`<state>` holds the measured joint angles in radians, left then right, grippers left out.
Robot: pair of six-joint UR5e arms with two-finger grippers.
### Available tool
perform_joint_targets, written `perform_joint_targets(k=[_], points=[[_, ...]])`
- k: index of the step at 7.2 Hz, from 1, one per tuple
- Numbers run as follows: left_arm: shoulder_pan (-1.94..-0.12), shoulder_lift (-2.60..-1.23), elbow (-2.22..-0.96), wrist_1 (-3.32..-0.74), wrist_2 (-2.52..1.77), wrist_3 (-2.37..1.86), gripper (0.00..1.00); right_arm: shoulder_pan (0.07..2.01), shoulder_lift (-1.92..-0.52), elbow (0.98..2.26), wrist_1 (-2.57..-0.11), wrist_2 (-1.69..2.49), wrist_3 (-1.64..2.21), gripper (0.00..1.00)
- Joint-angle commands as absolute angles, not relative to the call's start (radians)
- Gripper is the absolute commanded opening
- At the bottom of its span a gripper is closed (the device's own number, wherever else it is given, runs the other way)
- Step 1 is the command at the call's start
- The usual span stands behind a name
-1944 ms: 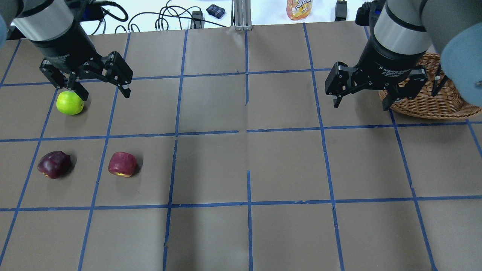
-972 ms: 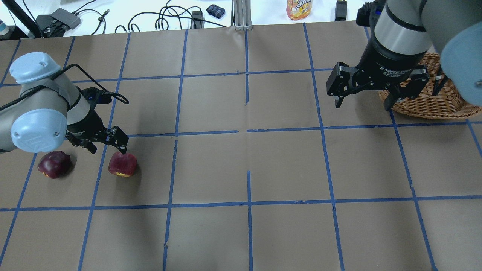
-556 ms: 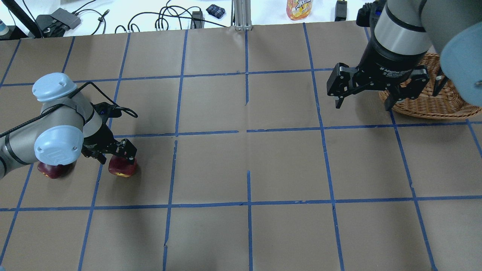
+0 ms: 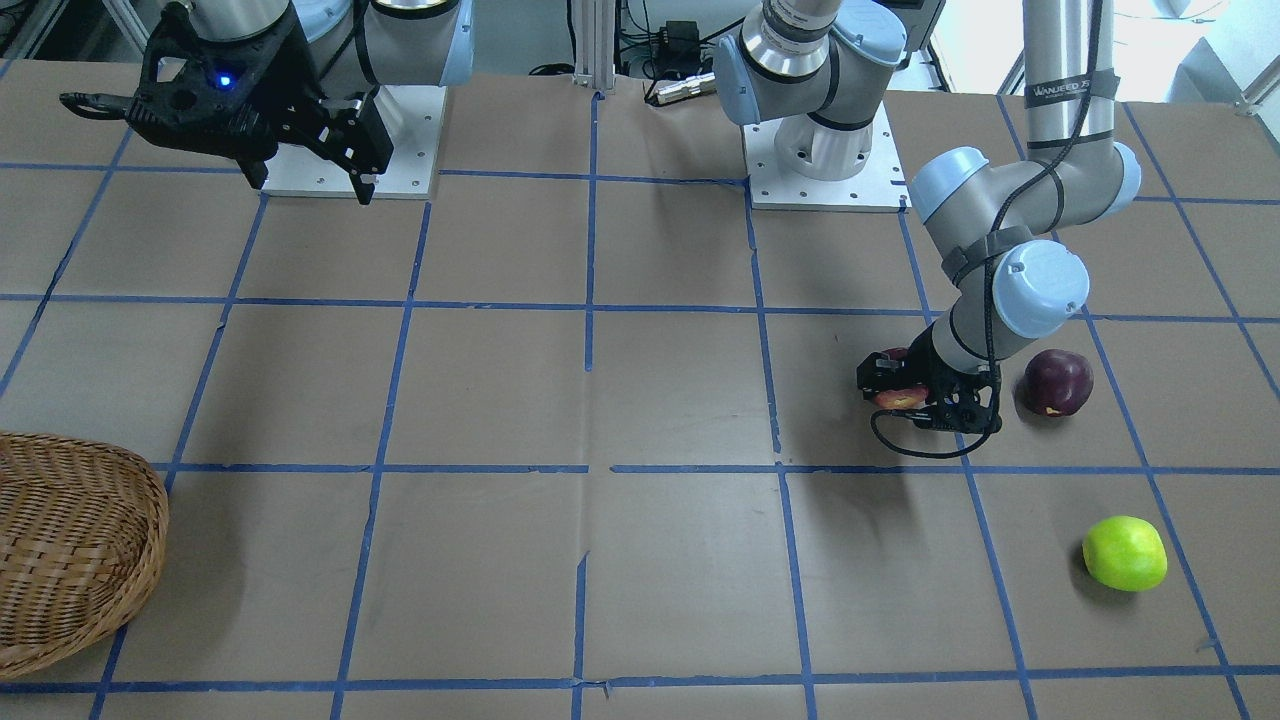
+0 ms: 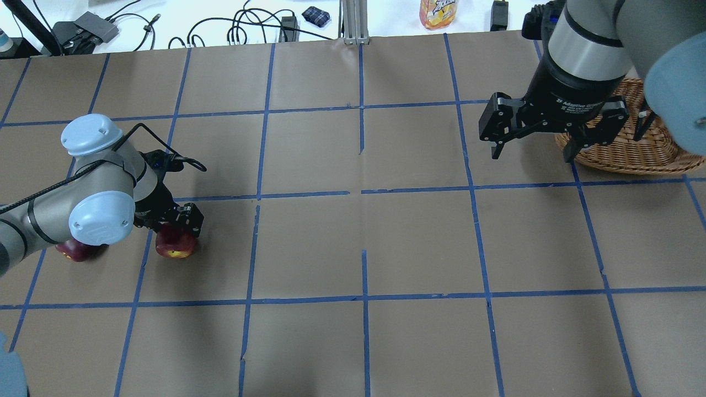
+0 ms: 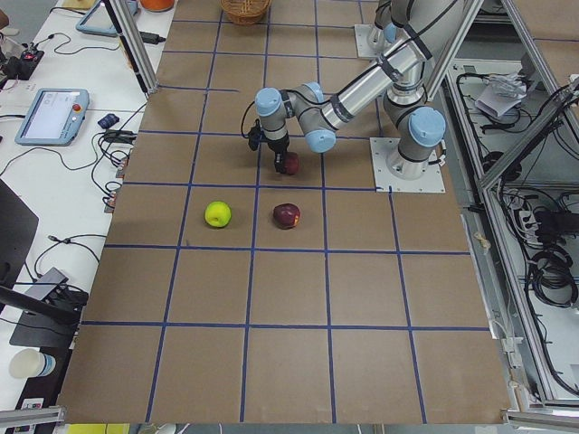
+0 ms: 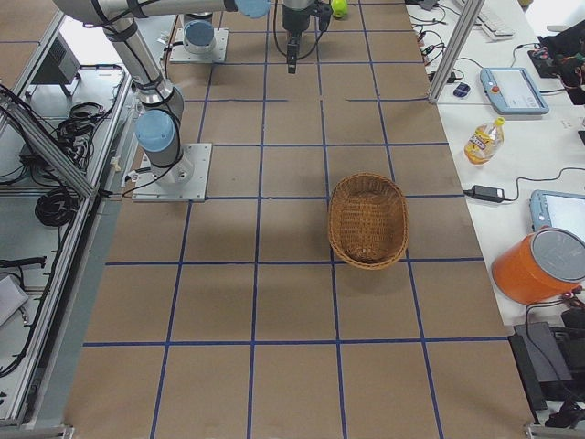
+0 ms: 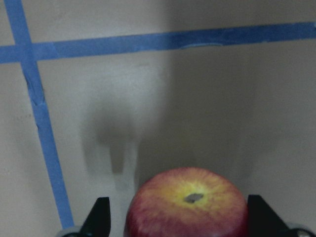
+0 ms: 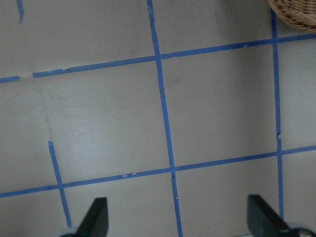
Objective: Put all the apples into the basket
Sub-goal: 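Carry the red apple to the table center with the left gripper and release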
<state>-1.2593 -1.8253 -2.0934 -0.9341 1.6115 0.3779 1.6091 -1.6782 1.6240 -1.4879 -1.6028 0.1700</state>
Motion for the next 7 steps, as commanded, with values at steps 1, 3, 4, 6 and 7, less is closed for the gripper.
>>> perform_joint_targets(k=[1,3,4,6,7], points=[[-1.279,-1.784,-2.045,-1.013,1.608,0.335,0.59,1.609,-1.680,1.635,-1.491,-1.605,0.169,1.00],[-1.404,-1.785,-1.874,-1.211,1.457,0.155,0.59,1.609,-1.681,1.650,-1.493,-1.605,0.172,1.00],[-1.531,-1.810,-1.826,-1.194,1.384,0.049,0.60,1.609,-1.693,1.655,-1.493,-1.605,0.172,1.00],[-1.705,-1.899,-1.773,-1.023,1.350,-0.178,0.61,1.609,-1.693,1.655,-1.493,-1.603,0.167,1.00],[-1.786,-1.964,-1.737,-0.935,1.350,-0.249,0.65,1.609,-1.692,1.655,-1.493,-1.598,0.172,1.00]])
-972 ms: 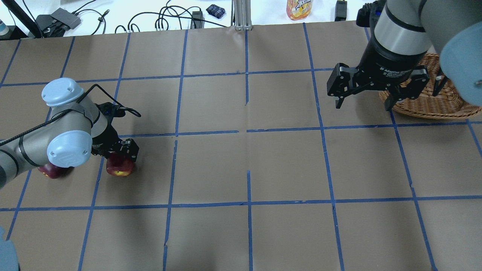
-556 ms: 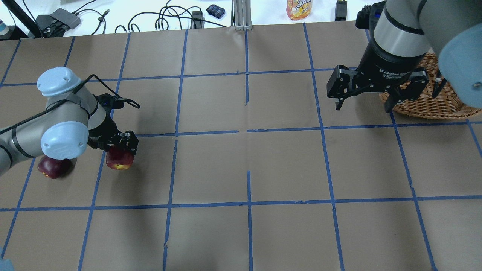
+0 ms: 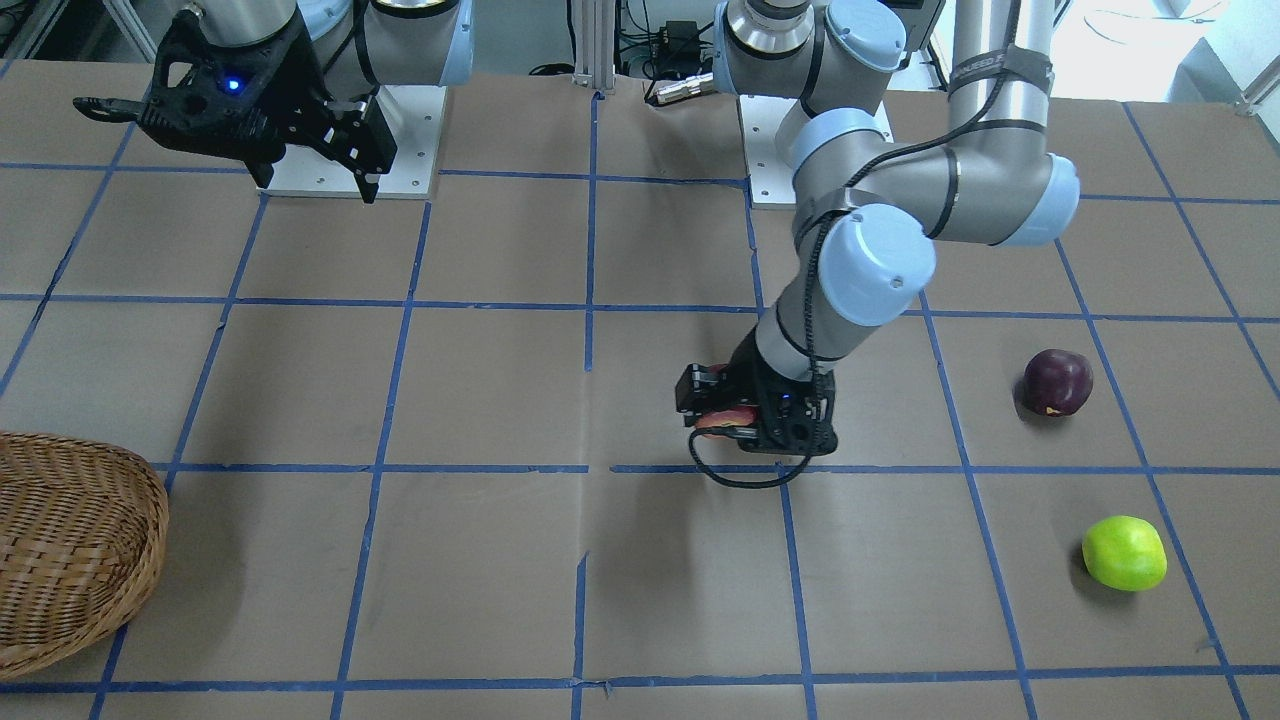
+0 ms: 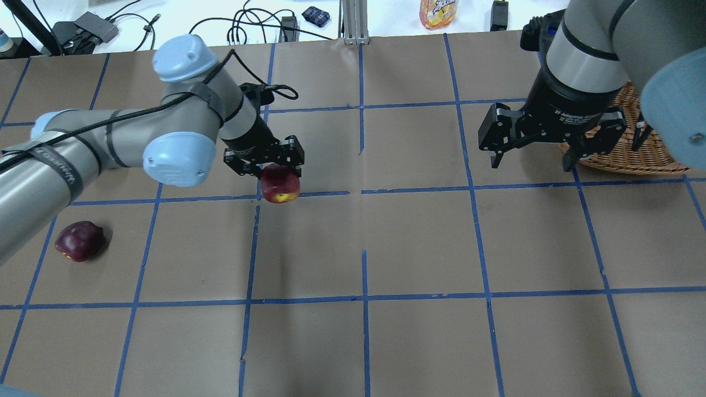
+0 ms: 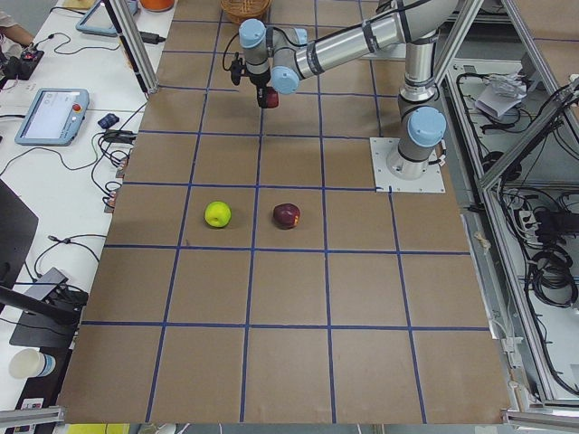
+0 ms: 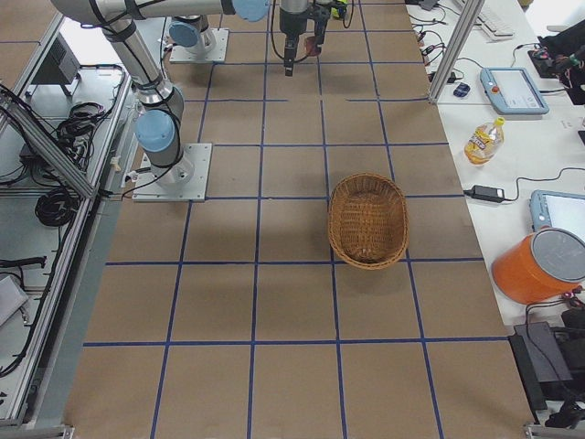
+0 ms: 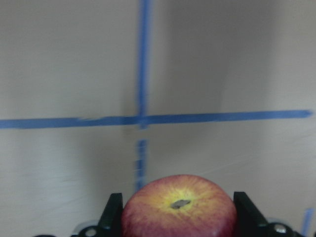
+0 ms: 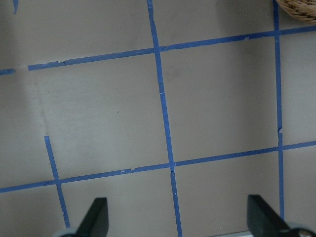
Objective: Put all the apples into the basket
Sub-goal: 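Carry the red apple to the table center with the left gripper and release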
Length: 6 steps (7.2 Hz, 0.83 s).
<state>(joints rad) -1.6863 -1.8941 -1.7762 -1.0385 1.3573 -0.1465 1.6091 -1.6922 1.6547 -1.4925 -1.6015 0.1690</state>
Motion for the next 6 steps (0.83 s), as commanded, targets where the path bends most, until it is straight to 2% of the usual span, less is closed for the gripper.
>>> perform_joint_targets(k=[1,3,5,6], points=[[-1.869,-2.027,-1.661,-0.902,1.359,-0.324,0.65,1.609,-1.692,1.654,-1.499,-1.601,0.169,1.00],[-1.920,-2.124,-1.574,-0.900,1.374,-0.371,0.65,1.599,-1.687,1.654,-1.511,-1.606,0.172,1.00],[-1.942,-2.181,-1.568,-0.879,1.426,-0.374,0.70,1.598,-1.681,1.655,-1.514,-1.601,0.172,1.00],[-1.947,-2.187,-1.568,-0.862,1.427,-0.376,1.00,1.598,-1.675,1.655,-1.516,-1.603,0.175,1.00]])
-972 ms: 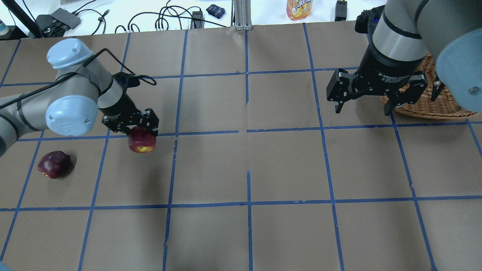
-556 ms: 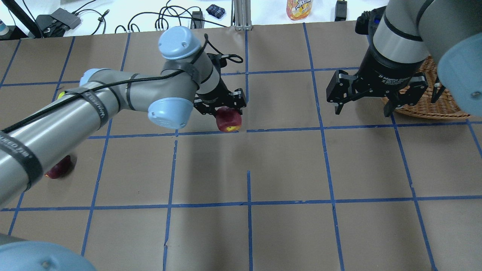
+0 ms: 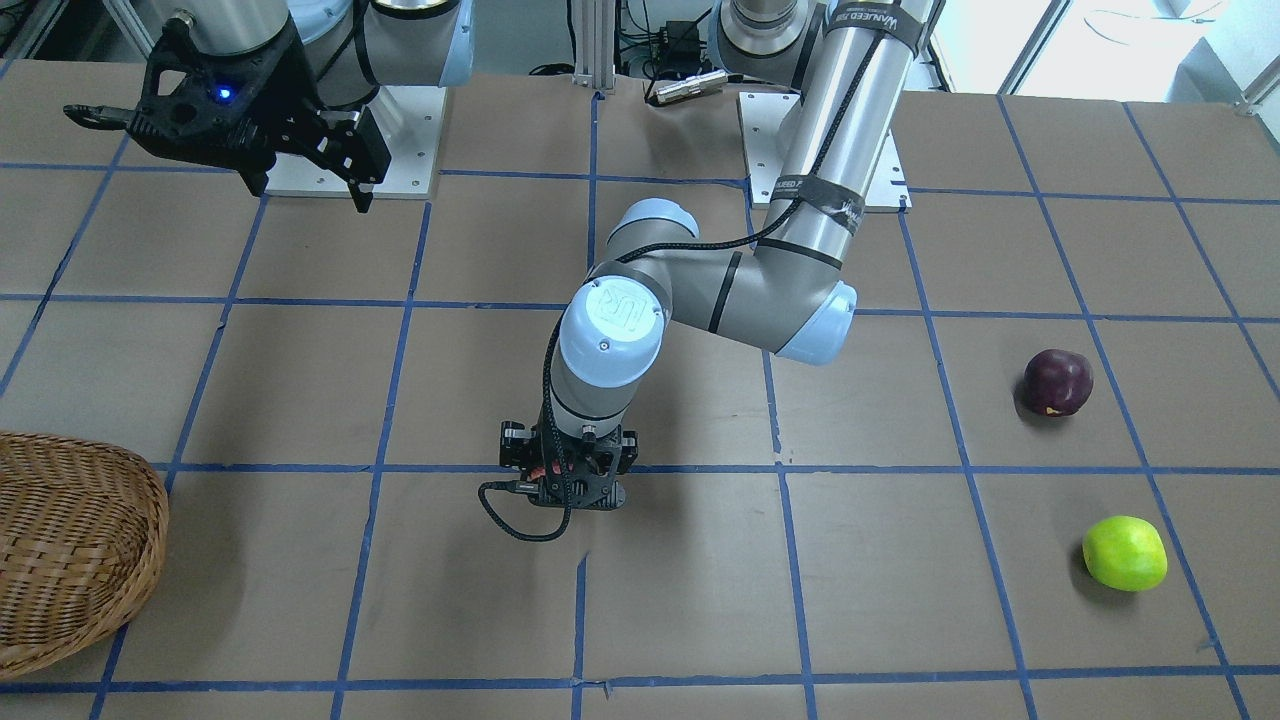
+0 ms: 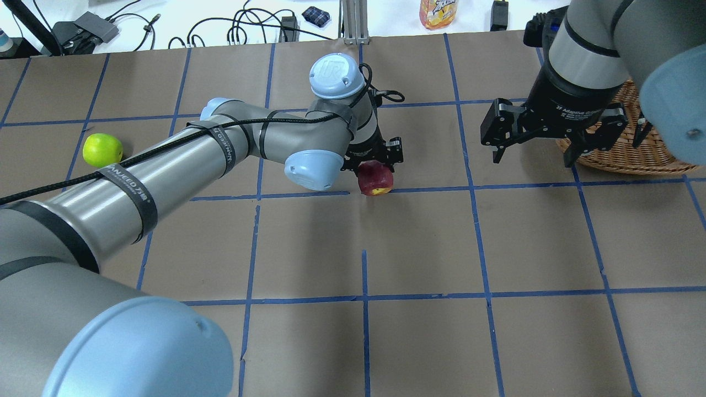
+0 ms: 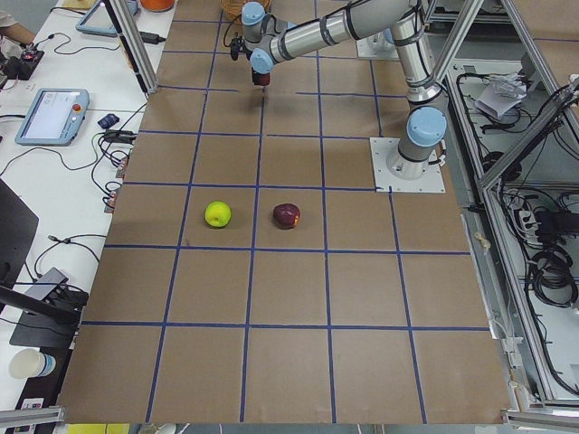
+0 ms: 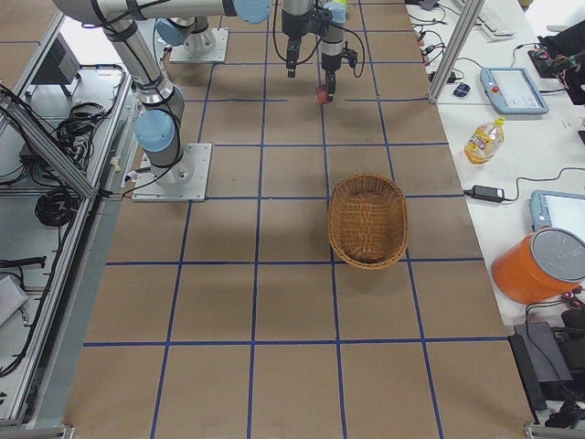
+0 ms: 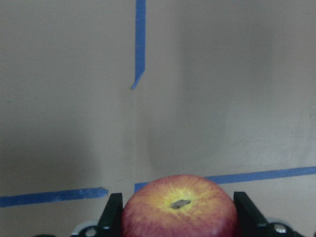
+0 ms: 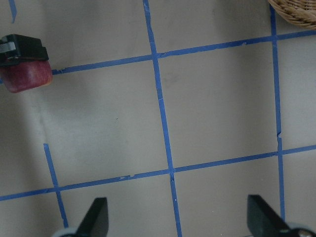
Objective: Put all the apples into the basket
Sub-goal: 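Carry the red apple to the table center with the left gripper and release, then grasp the red apple with the right gripper while the left grasps the dark apple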
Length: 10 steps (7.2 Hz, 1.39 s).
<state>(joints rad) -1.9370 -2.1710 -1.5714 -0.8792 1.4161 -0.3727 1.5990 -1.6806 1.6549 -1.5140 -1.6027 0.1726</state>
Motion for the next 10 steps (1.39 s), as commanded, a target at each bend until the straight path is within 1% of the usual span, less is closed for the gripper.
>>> perform_joint_targets(k=[1,2,3,4,5,7,8,10], points=[[-1.947,-2.175,-1.557,-0.861,1.427,-0.405,1.00,1.598,-1.668,1.655,-1.535,-1.603,0.173,1.00],[-1.941,-2.151,-1.527,-0.877,1.430,-0.403,1.00,1.597,-1.652,1.655,-1.546,-1.603,0.173,1.00],[-1.899,-2.110,-1.516,-0.915,1.427,-0.379,1.00,1.585,-1.599,1.655,-1.554,-1.609,0.172,1.00],[-1.803,-2.032,-1.523,-1.048,1.424,-0.277,1.00,1.566,-1.577,1.654,-1.562,-1.594,0.175,1.00],[-1.681,-1.964,-1.528,-1.251,1.448,-0.135,1.00,1.566,-1.554,1.655,-1.668,-1.589,0.178,1.00],[-1.457,-1.873,-1.543,-1.514,1.540,0.038,1.00,1.588,-1.442,1.651,-1.791,-1.493,0.183,1.00],[-1.372,-1.858,-1.549,-1.552,1.628,0.120,1.00,1.638,-1.392,1.651,-1.912,-1.417,0.186,1.00],[-1.174,-1.867,-1.609,-1.546,1.712,0.346,1.00,1.757,-1.250,1.637,-2.070,-1.469,0.187,1.00]])
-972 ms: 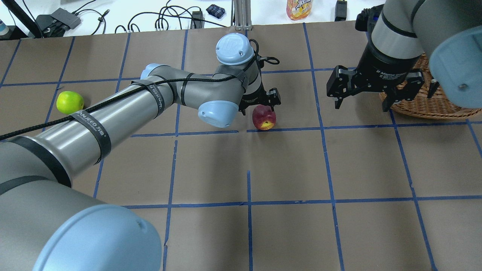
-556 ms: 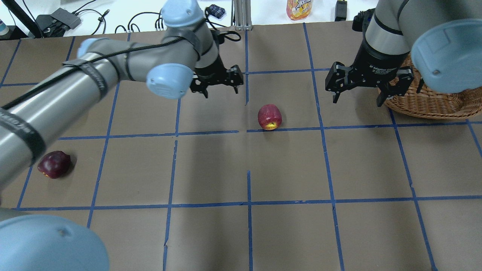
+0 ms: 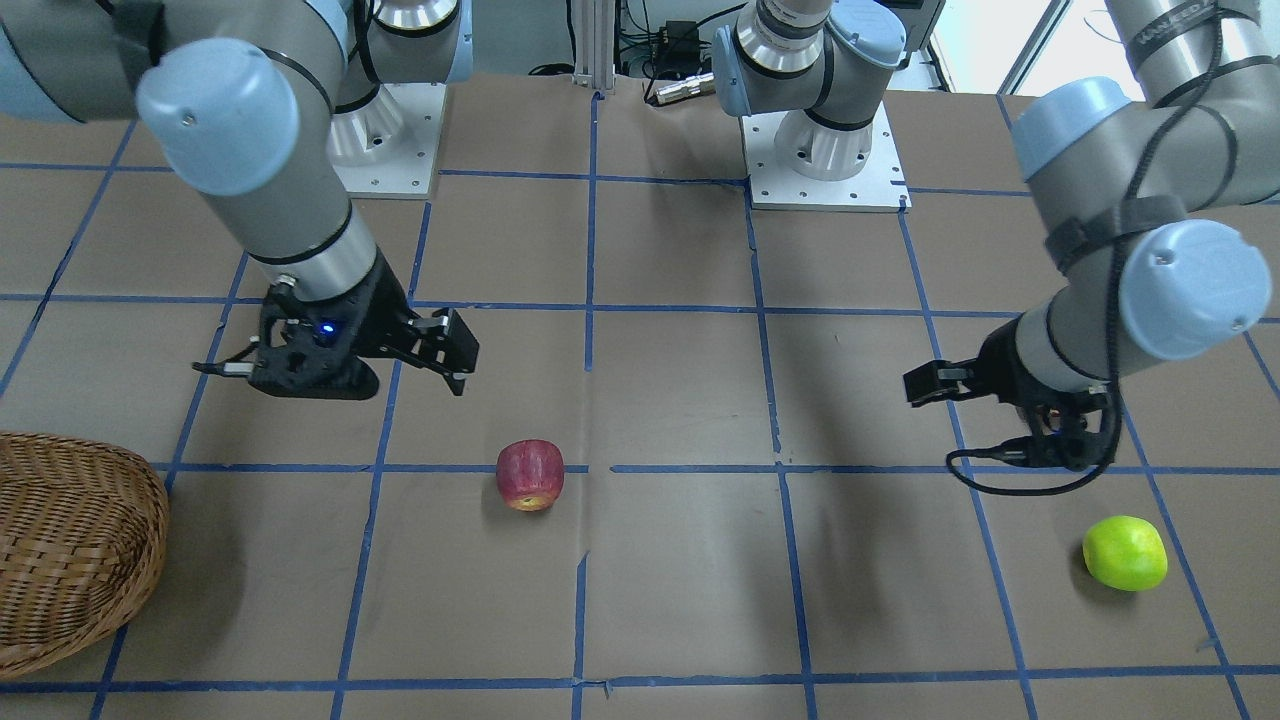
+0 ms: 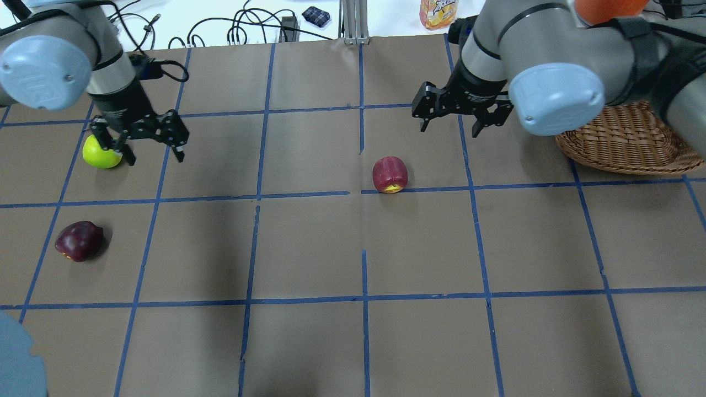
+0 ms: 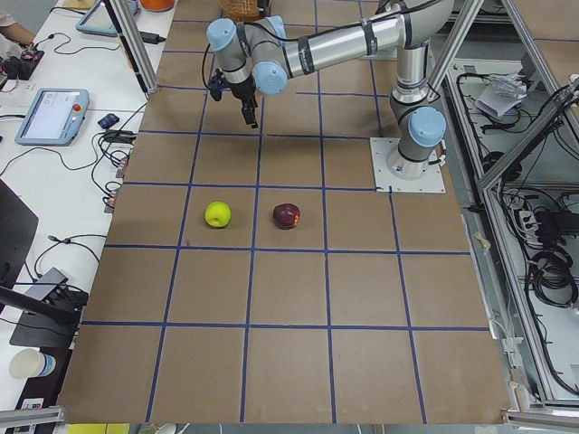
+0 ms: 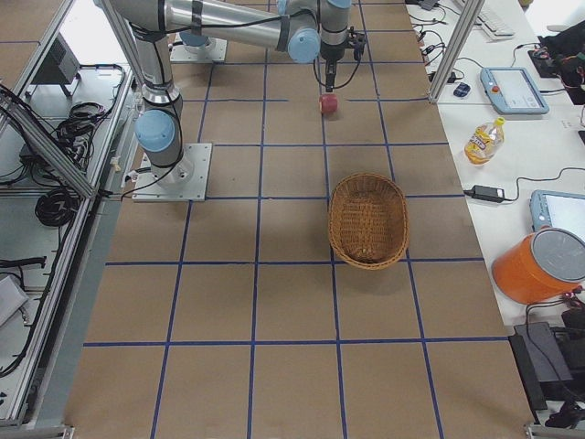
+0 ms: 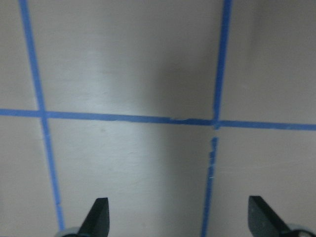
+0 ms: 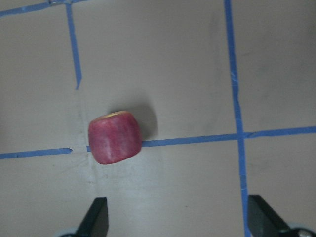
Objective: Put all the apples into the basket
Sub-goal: 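Grasp the red apple with the right gripper while the left grasps the dark apple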
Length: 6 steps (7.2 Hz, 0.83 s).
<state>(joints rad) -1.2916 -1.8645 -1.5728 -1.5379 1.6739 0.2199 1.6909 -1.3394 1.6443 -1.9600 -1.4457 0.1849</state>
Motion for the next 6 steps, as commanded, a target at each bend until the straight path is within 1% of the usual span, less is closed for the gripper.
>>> perform_joint_targets(k=[1,4,6], points=[[-1.098,-1.867,-1.655,-1.530,1.710,0.458,1.00,1.775,-1.188,1.638,-2.112,-1.491,0.187,1.00],[-0.942,-1.903,-1.745,-1.334,1.764,0.744,1.00,1.781,-1.097,1.640,-2.126,-1.480,0.183,1.00],[-0.910,-1.924,-1.843,-1.174,1.764,0.785,1.00,1.782,-1.068,1.638,-2.151,-1.477,0.173,1.00]])
